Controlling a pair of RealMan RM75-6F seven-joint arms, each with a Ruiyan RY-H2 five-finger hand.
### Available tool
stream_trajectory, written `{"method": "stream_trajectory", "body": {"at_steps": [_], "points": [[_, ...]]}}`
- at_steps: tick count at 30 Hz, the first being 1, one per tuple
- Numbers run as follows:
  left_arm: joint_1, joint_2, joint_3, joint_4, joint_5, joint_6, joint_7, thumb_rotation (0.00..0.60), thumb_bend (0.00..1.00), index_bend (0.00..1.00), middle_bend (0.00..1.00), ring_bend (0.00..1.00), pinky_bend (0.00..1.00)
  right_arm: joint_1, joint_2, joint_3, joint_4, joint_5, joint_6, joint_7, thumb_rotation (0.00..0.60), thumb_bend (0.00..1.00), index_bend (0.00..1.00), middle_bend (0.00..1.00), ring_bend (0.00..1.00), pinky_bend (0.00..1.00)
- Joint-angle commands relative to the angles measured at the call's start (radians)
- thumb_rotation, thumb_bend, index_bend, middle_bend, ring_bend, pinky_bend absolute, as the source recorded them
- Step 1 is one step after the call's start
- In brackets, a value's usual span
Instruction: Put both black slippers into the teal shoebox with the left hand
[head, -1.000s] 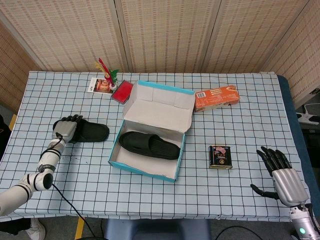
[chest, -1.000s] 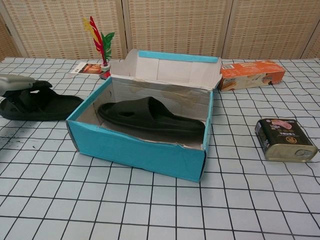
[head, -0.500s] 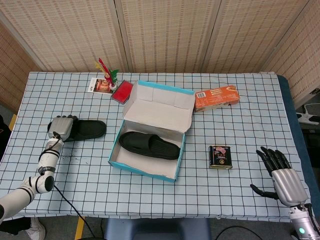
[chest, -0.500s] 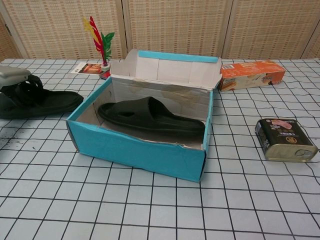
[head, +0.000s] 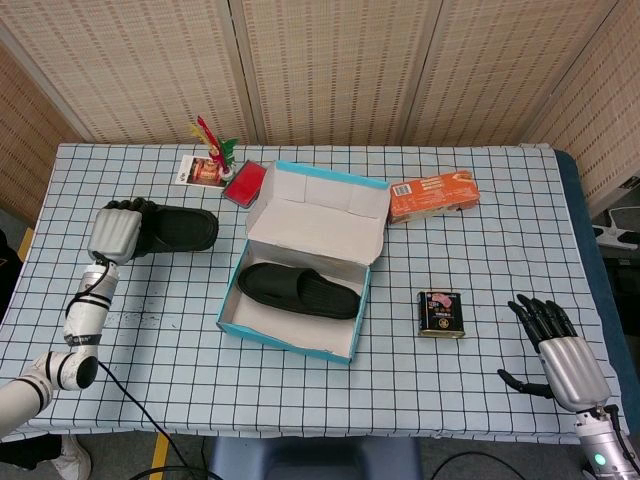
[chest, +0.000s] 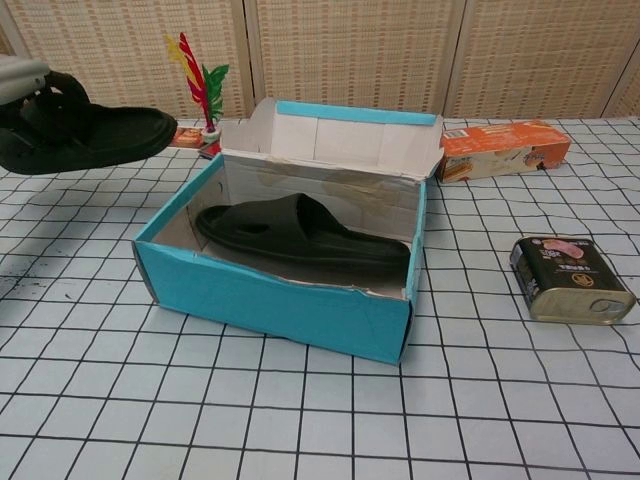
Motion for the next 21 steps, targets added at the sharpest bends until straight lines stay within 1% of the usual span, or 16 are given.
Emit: {"method": "stream_trajectory", "body": {"at_steps": [1,5,8,9,12,15,17,21], "points": [[0.010,0.121,-0.054,-0.206,0.047,0.071,-0.024,0.600,0.57,0.57,0.56,0.56,0.53,0.001,-0.002,-0.001,0.000,0.000,-0.002,-0.003,0.449,0.13,0.00,0.00,0.00,0.00],[0.021,0.245,-0.079,-0.465,0.052,0.061,-0.042,0.600,0.57,0.57,0.56,0.56,0.53,0.005,-0.006,-0.004,-0.001,-0.003,-0.012,-0.010,0.448,0.13,0.00,0.00,0.00,0.00],[0.022,0.321,-0.086,-0.630,0.051,0.026,-0.053,0.600,0.57,0.57,0.56,0.56,0.53,0.008,-0.008,-0.007,-0.002,-0.007,-0.016,-0.012,0.450,0.13,0.00,0.00,0.00,0.00],[0.023,0.332,-0.088,-0.666,0.060,0.028,-0.057,0.600,0.57,0.57,0.56,0.57,0.54,0.008,-0.009,-0.007,-0.002,-0.008,-0.017,-0.012,0.450,0.13,0.00,0.00,0.00,0.00],[0.024,0.344,-0.083,-0.756,0.087,0.038,-0.047,0.600,0.57,0.56,0.55,0.59,0.56,0.011,-0.009,-0.008,-0.001,-0.010,-0.020,-0.009,0.449,0.13,0.00,0.00,0.00,0.00],[0.021,0.336,-0.072,-0.830,0.087,0.029,-0.038,0.600,0.56,0.56,0.55,0.59,0.56,0.012,-0.007,-0.009,-0.001,-0.011,-0.021,-0.003,0.449,0.13,0.00,0.00,0.00,0.00],[0.009,0.334,-0.062,-0.868,0.080,0.002,-0.026,0.600,0.56,0.56,0.55,0.59,0.56,0.013,-0.005,-0.011,-0.001,-0.014,-0.022,0.002,0.450,0.13,0.00,0.00,0.00,0.00],[-0.019,0.320,-0.045,-0.897,0.060,-0.027,0.040,0.600,0.56,0.56,0.55,0.59,0.56,0.012,0.000,-0.012,-0.001,-0.018,-0.018,0.014,0.450,0.13,0.00,0.00,0.00,0.00]]}}
